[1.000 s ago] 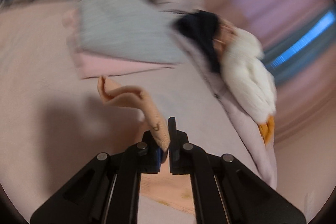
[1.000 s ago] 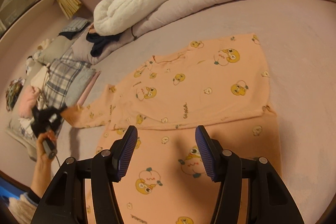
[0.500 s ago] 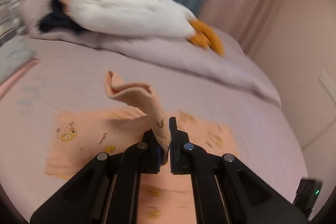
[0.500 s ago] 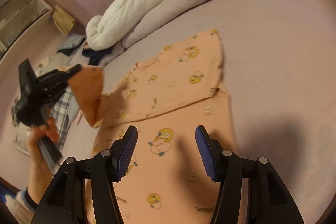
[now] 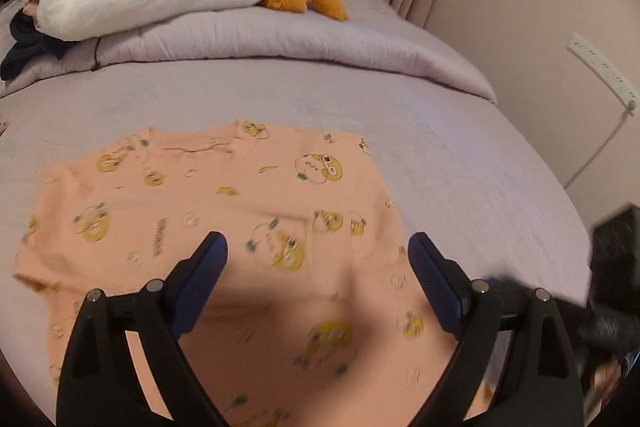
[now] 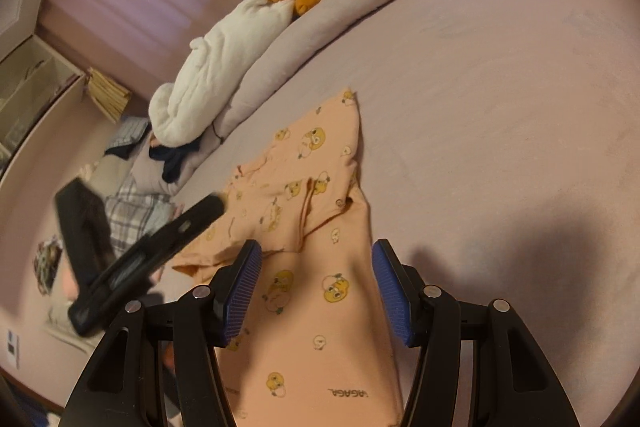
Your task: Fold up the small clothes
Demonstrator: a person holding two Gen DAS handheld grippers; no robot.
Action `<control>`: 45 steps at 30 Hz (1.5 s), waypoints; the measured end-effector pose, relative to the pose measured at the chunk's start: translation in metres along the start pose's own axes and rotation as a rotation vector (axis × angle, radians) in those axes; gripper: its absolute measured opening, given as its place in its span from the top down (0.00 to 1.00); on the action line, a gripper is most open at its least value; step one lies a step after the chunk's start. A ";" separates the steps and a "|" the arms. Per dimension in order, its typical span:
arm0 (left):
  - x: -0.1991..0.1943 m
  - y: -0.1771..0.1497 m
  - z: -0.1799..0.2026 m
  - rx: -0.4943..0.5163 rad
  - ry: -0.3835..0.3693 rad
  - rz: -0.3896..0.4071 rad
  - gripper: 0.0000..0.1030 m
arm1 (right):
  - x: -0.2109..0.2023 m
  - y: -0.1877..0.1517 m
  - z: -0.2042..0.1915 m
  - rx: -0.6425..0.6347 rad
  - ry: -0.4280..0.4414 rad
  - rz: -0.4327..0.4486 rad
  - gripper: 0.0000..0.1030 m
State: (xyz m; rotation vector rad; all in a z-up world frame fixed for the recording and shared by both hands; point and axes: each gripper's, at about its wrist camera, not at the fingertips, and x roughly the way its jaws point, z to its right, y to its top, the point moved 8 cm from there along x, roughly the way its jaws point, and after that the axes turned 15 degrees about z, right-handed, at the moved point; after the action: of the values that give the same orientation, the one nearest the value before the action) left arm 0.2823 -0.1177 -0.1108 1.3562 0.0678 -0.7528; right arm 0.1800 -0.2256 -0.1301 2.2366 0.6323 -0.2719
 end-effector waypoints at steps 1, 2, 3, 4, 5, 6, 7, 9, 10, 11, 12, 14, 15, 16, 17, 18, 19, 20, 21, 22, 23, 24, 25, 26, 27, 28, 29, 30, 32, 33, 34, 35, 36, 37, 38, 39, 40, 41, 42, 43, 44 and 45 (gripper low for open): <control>-0.014 0.000 -0.011 -0.007 0.011 0.025 0.09 | 0.002 -0.001 -0.002 -0.002 0.005 -0.005 0.44; -0.022 -0.001 -0.020 -0.010 0.025 0.038 0.08 | 0.005 -0.003 -0.005 -0.007 0.015 -0.014 0.44; -0.031 -0.001 -0.032 -0.015 0.043 0.052 0.06 | 0.009 -0.007 -0.010 -0.010 0.027 -0.028 0.44; -0.042 -0.004 -0.047 -0.021 0.075 0.064 0.05 | 0.012 -0.008 -0.011 -0.012 0.036 -0.039 0.44; -0.051 -0.008 -0.056 -0.026 0.099 0.068 0.05 | 0.018 -0.011 -0.016 -0.017 0.048 -0.056 0.44; -0.062 -0.012 -0.067 -0.036 0.124 0.074 0.05 | 0.024 -0.014 -0.019 -0.027 0.053 -0.073 0.44; -0.072 -0.017 -0.083 -0.056 0.154 0.082 0.05 | 0.032 -0.016 -0.023 -0.039 0.049 -0.086 0.44; -0.086 -0.025 -0.104 -0.093 0.186 0.085 0.05 | 0.050 -0.019 -0.031 -0.063 0.045 -0.111 0.44; -0.094 -0.031 -0.114 -0.114 0.200 0.085 0.05 | 0.058 -0.018 -0.033 -0.071 0.038 -0.113 0.44; -0.100 -0.037 -0.125 -0.137 0.216 0.083 0.05 | 0.062 -0.016 -0.034 -0.079 0.034 -0.115 0.44; -0.107 -0.043 -0.135 -0.161 0.234 0.083 0.05 | 0.069 -0.014 -0.036 -0.094 0.025 -0.112 0.44; -0.119 -0.053 -0.152 -0.205 0.270 0.084 0.05 | 0.079 -0.010 -0.038 -0.127 0.004 -0.101 0.44; -0.124 -0.059 -0.159 -0.225 0.284 0.084 0.05 | 0.085 -0.010 -0.038 -0.142 -0.005 -0.106 0.44; -0.129 -0.065 -0.167 -0.253 0.291 0.086 0.05 | 0.093 -0.010 -0.038 -0.156 -0.023 -0.119 0.44; -0.133 -0.067 -0.170 -0.269 0.293 0.087 0.05 | 0.098 -0.012 -0.034 -0.164 -0.040 -0.134 0.44; -0.137 -0.071 -0.174 -0.287 0.295 0.086 0.05 | 0.103 -0.013 -0.032 -0.168 -0.059 -0.146 0.44; -0.139 -0.074 -0.179 -0.301 0.297 0.086 0.05 | 0.110 -0.016 -0.029 -0.172 -0.082 -0.164 0.45; -0.143 -0.076 -0.181 -0.311 0.300 0.087 0.05 | 0.114 -0.019 -0.028 -0.173 -0.087 -0.175 0.45; -0.144 -0.077 -0.184 -0.318 0.301 0.089 0.05 | 0.116 -0.021 -0.029 -0.180 -0.092 -0.180 0.55; -0.145 -0.078 -0.187 -0.325 0.303 0.093 0.05 | 0.118 -0.023 -0.030 -0.210 -0.107 -0.180 0.63; -0.147 -0.076 -0.190 -0.330 0.304 0.095 0.05 | 0.119 -0.025 -0.033 -0.239 -0.116 -0.181 0.79; -0.148 -0.077 -0.192 -0.337 0.305 0.097 0.05 | 0.119 -0.026 -0.037 -0.277 -0.126 -0.174 0.89; -0.148 -0.077 -0.193 -0.345 0.302 0.100 0.05 | 0.118 -0.026 -0.042 -0.313 -0.130 -0.164 0.91; -0.148 -0.076 -0.195 -0.351 0.298 0.102 0.05 | 0.116 -0.024 -0.046 -0.336 -0.130 -0.151 0.94; -0.148 -0.075 -0.196 -0.353 0.294 0.104 0.05 | 0.112 -0.018 -0.052 -0.362 -0.123 -0.128 0.94; -0.148 -0.076 -0.197 -0.351 0.294 0.104 0.05 | 0.107 -0.011 -0.056 -0.378 -0.116 -0.105 0.94; -0.148 -0.076 -0.199 -0.347 0.296 0.103 0.05 | 0.103 -0.004 -0.059 -0.383 -0.110 -0.092 0.94; -0.148 -0.076 -0.200 -0.345 0.298 0.101 0.05 | 0.100 0.003 -0.061 -0.390 -0.107 -0.081 0.94; -0.147 -0.077 -0.202 -0.353 0.295 0.099 0.05 | 0.095 0.020 -0.061 -0.416 -0.128 -0.050 0.94; -0.147 -0.078 -0.202 -0.357 0.292 0.099 0.05 | 0.092 0.029 -0.058 -0.427 -0.148 -0.034 0.94; -0.146 -0.079 -0.203 -0.361 0.292 0.099 0.05 | 0.092 0.035 -0.054 -0.429 -0.163 -0.024 0.94; -0.146 -0.079 -0.203 -0.360 0.292 0.098 0.05 | 0.091 0.040 -0.049 -0.422 -0.172 -0.026 0.94; -0.145 -0.080 -0.203 -0.358 0.292 0.094 0.05 | 0.091 0.043 -0.042 -0.417 -0.182 -0.039 0.94; -0.143 -0.080 -0.203 -0.355 0.294 0.089 0.05 | 0.092 0.045 -0.032 -0.433 -0.215 -0.043 0.94; -0.142 -0.080 -0.203 -0.353 0.293 0.086 0.05 | 0.096 0.043 -0.028 -0.449 -0.241 -0.048 0.94; -0.140 -0.079 -0.202 -0.353 0.290 0.082 0.05 | 0.099 0.040 -0.021 -0.455 -0.260 -0.072 0.94; -0.138 -0.077 -0.201 -0.350 0.286 0.078 0.05 | 0.105 0.034 -0.013 -0.449 -0.280 -0.112 0.94; -0.136 -0.075 -0.201 -0.346 0.283 0.075 0.05 | 0.111 0.032 -0.011 -0.453 -0.309 -0.121 0.94; -0.133 -0.072 -0.199 -0.340 0.278 0.073 0.05 | 0.114 0.030 -0.004 -0.471 -0.348 -0.123 0.94; -0.129 -0.067 -0.197 -0.330 0.272 0.071 0.05 | 0.115 0.029 0.001 -0.480 -0.367 -0.126 0.94; -0.125 -0.061 -0.193 -0.314 0.261 0.070 0.05 | 0.116 0.027 0.005 -0.463 -0.364 -0.137 0.89; -0.120 -0.054 -0.189 -0.294 0.249 0.071 0.05 | 0.115 0.027 0.004 -0.443 -0.354 -0.134 0.83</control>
State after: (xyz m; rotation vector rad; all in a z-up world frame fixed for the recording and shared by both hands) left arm 0.2323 0.1041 -0.1490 1.1578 0.3143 -0.4892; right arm 0.2923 -0.2031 -0.1601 1.6744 0.5829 -0.5266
